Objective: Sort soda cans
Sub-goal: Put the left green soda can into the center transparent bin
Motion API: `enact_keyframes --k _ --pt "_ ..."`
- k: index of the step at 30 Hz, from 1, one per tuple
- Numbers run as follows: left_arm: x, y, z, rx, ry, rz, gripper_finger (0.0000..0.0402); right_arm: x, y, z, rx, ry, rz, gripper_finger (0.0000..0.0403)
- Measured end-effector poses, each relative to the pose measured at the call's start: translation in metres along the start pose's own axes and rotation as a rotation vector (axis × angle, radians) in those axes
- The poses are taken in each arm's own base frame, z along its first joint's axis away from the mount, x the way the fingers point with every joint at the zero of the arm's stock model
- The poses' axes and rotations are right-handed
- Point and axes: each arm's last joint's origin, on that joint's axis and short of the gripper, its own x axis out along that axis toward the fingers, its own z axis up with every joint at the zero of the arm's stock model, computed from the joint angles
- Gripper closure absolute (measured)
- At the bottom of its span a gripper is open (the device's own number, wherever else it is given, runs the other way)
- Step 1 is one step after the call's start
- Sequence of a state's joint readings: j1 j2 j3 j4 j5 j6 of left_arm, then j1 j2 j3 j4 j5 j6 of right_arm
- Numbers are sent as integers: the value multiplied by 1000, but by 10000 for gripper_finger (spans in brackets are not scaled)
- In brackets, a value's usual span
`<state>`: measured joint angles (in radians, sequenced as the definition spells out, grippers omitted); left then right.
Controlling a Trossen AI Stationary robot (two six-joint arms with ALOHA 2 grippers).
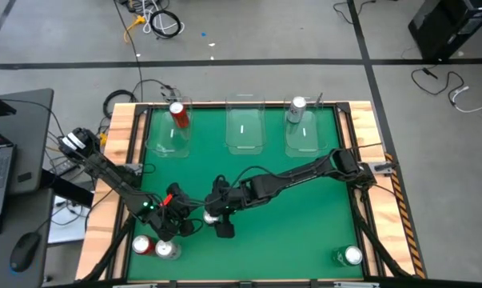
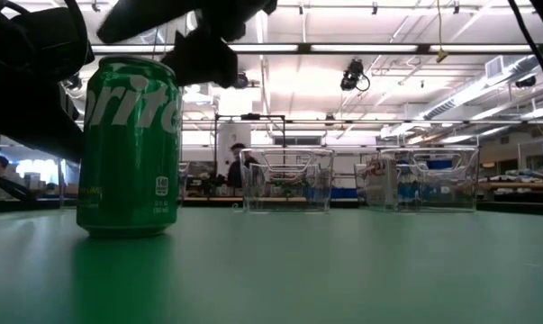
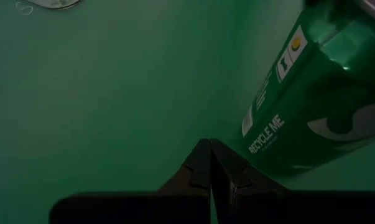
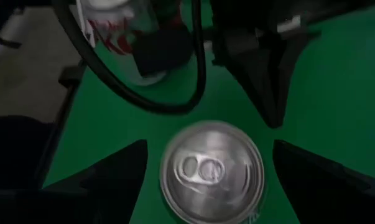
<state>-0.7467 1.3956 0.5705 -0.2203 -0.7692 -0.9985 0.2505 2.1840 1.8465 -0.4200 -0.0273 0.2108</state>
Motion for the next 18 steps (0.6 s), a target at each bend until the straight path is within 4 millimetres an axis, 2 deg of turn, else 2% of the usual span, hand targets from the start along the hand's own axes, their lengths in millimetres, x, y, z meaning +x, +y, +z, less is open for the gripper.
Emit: enact_keyframes --k 5,18 --pt "0 0 0 2 -3 4 401 3 1 -4 -4 31 2 53" --pt "0 1 1 -2 -33 20 401 28 -2 -19 -33 75 -12 52"
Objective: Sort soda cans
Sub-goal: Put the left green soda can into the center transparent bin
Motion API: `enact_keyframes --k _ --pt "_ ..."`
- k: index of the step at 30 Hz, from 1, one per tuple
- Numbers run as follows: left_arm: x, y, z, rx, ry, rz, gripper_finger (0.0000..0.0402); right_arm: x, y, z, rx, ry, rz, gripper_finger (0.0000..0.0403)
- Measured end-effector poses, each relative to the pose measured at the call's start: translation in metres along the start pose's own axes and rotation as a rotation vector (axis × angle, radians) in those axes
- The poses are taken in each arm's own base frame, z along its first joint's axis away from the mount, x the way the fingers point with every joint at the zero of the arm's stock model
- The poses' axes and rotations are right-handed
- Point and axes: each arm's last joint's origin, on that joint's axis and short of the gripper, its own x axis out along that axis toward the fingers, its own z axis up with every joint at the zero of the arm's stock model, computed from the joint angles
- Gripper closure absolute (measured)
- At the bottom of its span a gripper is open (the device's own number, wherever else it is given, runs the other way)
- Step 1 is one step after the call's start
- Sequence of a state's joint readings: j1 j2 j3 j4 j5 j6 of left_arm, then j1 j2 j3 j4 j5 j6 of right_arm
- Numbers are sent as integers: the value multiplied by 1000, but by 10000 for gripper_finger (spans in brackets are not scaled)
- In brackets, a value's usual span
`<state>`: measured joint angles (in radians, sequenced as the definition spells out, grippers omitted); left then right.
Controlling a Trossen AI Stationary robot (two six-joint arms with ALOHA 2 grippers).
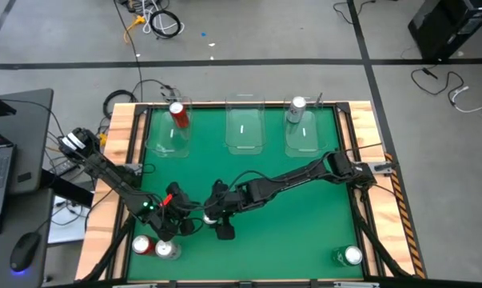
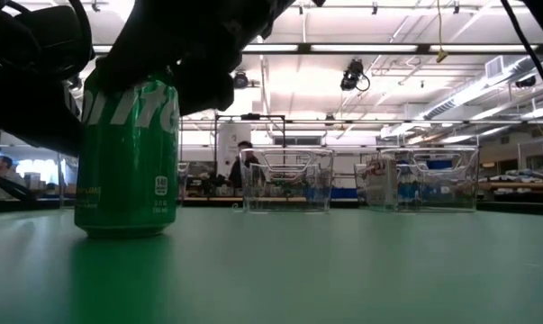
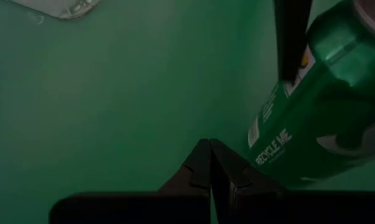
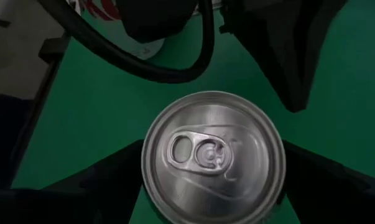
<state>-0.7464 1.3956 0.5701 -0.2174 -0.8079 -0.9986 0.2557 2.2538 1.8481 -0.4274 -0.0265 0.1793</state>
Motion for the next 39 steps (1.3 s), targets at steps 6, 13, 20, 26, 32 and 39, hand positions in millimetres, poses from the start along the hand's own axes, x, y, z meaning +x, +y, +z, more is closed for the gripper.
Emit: enact_keyframes --k 6,13,20,26,32,39 --pt "0 -1 1 -11 -15 -3 401 13 -2 -6 -63 14 4 65" --pt "0 -1 1 -17 -19 -6 401 12 -2 -5 -77 14 31 91" --pt "-1 -3 3 -20 -72 5 401 3 -1 -3 -82 17 42 91" --pt "-4 -5 10 5 -152 48 401 -29 -10 10 -66 8 13 91" --pt "-5 -5 12 18 -205 90 401 -85 -30 27 -72 -21 -136 91" --pt "-5 -5 12 7 -206 88 401 -172 -80 41 14 -74 -470 91"
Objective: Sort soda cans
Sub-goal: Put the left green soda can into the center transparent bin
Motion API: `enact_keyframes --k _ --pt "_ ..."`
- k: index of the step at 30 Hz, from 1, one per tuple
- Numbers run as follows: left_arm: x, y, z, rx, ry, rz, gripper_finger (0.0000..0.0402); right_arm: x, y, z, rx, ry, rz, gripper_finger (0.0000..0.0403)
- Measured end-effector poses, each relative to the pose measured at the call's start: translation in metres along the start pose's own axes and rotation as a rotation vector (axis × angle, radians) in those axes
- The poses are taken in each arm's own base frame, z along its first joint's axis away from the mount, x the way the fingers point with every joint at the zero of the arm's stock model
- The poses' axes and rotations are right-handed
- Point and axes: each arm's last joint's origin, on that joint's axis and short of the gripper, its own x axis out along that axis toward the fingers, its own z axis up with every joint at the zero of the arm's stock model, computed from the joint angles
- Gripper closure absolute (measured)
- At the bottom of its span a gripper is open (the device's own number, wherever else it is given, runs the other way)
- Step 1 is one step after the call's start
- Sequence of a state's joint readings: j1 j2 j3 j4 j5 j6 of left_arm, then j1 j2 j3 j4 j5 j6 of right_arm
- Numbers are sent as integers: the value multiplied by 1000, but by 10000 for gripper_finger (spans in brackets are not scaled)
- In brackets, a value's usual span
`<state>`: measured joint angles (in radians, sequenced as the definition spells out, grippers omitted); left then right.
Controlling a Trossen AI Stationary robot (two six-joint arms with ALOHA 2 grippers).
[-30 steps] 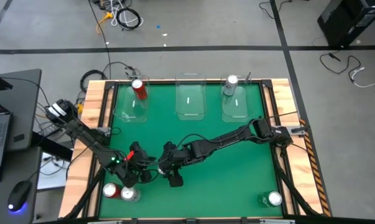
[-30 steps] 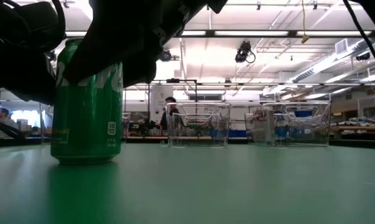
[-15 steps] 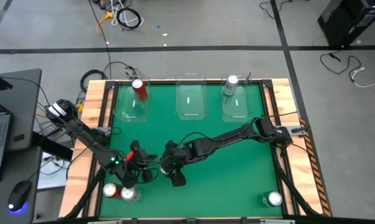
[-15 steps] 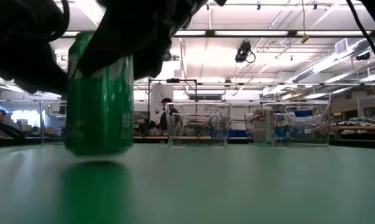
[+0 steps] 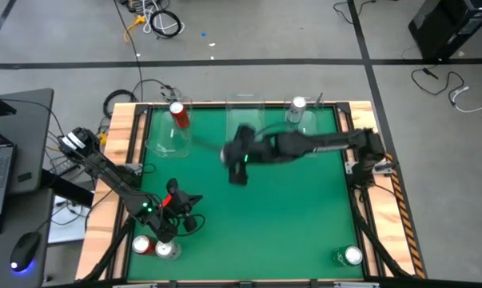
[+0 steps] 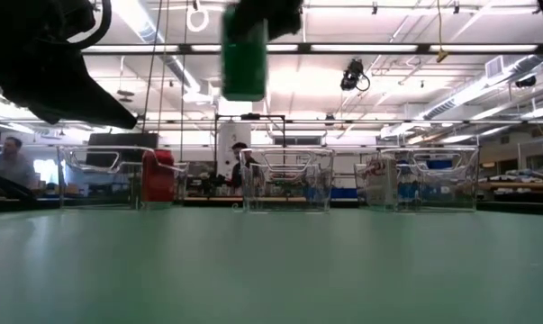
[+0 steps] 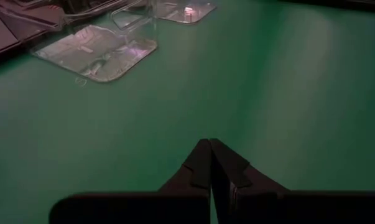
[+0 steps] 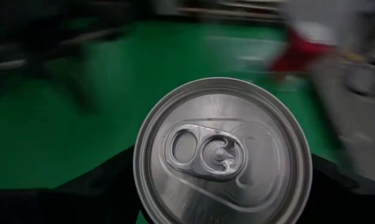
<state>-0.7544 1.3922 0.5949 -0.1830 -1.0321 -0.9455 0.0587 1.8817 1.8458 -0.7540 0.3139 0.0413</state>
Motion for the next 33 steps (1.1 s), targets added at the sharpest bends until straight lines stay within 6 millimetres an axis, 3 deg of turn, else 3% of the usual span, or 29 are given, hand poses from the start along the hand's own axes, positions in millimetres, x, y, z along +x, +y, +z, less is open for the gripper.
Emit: enact_keyframes --k 7,14,20,25,29,33 --pt "0 0 0 -1 -1 0 401 -10 -98 2 134 -18 -200 91" --pt "0 0 0 -5 -2 -2 401 36 -179 -20 241 29 -213 91" --pt "0 0 0 -6 -2 -2 401 94 -222 -51 287 84 -173 91" --pt "0 0 0 -10 -1 -3 401 132 -246 -76 331 97 -100 91" --pt "0 0 0 -14 -1 -4 401 153 -255 -94 337 135 -87 91" --pt "0 0 0 -13 3 -5 401 159 -261 -99 348 123 -64 91"
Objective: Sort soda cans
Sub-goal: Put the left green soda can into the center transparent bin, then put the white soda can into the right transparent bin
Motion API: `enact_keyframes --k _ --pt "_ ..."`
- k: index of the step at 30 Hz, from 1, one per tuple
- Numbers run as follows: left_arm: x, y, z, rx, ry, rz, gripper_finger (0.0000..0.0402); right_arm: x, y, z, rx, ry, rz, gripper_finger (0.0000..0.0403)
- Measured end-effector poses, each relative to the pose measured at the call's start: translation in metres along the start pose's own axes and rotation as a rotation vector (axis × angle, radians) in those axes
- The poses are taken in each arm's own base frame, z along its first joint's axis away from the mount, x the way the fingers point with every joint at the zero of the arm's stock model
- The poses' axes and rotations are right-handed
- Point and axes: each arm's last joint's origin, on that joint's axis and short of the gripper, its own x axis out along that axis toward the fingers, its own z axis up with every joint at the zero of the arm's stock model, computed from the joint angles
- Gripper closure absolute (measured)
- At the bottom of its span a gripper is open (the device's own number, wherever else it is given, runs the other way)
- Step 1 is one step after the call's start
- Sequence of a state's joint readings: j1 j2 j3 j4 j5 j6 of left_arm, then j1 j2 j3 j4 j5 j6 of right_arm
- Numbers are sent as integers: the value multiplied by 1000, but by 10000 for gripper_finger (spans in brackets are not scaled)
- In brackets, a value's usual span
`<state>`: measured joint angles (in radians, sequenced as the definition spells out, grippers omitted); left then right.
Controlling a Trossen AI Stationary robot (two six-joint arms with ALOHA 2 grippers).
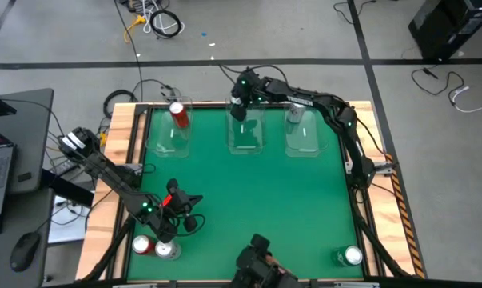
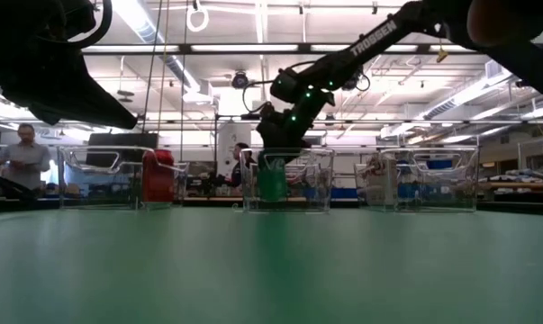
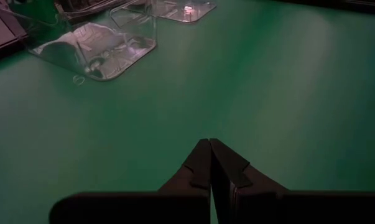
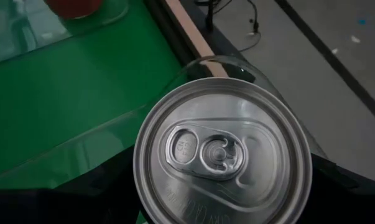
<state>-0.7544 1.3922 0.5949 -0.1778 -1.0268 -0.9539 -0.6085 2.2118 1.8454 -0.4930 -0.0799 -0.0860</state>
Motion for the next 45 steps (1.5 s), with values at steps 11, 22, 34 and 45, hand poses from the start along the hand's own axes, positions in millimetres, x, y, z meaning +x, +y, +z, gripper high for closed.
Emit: enact_keyframes --k 11,22,34,45 --pt "0 0 0 -1 5 -4 401 6 2 -5 6 32 49 82" --pt "0 -1 0 -8 24 -23 401 4 16 -4 -36 50 17 32" --pt "0 -2 -1 -3 45 -38 401 -51 41 16 -109 0 -30 44" --pt "0 -9 1 -6 96 -138 401 -136 80 28 -167 -68 24 85"
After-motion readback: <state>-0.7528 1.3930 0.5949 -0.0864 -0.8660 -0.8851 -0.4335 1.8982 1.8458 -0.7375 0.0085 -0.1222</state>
